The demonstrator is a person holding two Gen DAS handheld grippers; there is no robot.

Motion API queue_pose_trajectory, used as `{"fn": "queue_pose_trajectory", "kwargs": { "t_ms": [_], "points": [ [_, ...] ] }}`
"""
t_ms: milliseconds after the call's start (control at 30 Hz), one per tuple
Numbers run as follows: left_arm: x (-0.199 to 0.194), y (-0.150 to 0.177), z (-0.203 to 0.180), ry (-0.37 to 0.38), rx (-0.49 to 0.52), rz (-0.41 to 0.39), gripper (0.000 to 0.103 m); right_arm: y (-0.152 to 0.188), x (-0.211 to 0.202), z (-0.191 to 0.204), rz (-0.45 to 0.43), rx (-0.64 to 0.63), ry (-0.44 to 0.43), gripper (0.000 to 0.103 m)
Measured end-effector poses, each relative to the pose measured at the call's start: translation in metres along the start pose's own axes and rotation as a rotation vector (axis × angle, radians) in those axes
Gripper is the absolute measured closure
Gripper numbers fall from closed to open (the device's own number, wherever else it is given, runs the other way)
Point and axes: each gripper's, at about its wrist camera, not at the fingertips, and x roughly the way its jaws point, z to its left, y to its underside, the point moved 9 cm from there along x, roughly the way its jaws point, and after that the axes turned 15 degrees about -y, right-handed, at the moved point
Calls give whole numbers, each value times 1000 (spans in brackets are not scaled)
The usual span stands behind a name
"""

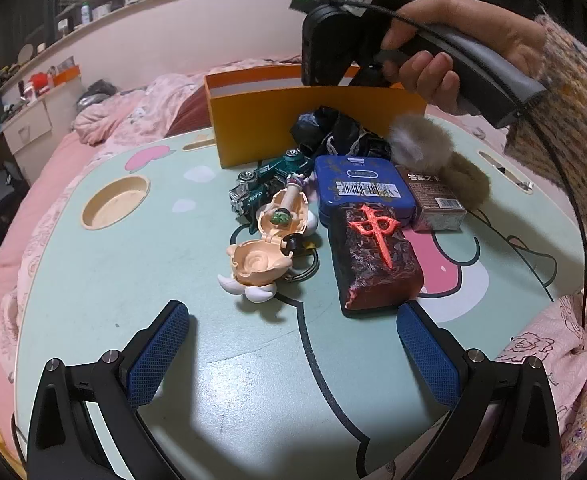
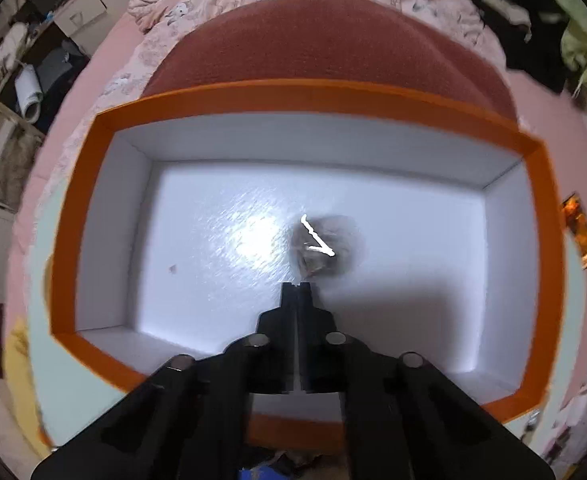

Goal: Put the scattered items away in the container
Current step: 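Move the right gripper into the box toward the silver metal knob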

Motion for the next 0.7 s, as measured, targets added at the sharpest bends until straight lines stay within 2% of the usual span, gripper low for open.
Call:
{"fn": "queue_pose_trajectory", "kwargs": {
  "t_ms": [200, 267, 367, 600, 667, 700],
  "points": [
    [0, -1, -1, 2, 3, -1, 0, 0, -48, 3, -207, -5, -114, 103],
    [0, 0, -1, 3, 3, -1, 0, 4, -67, 7, -250, -13, -150, 103],
    [0, 0, -1, 4, 5, -2, 0, 7, -86, 15, -292, -48, -149, 103],
    [0, 0, -1, 7, 9, -3, 0, 4, -115, 43, -332, -70, -198, 103],
    [0, 1, 0, 9, 10, -4, 0, -1, -108, 40, -287, -61, -172, 102],
    [0, 0, -1, 10, 11, -4, 0, 0, -98, 35, -225, -39, -149, 94]
  ]
}}
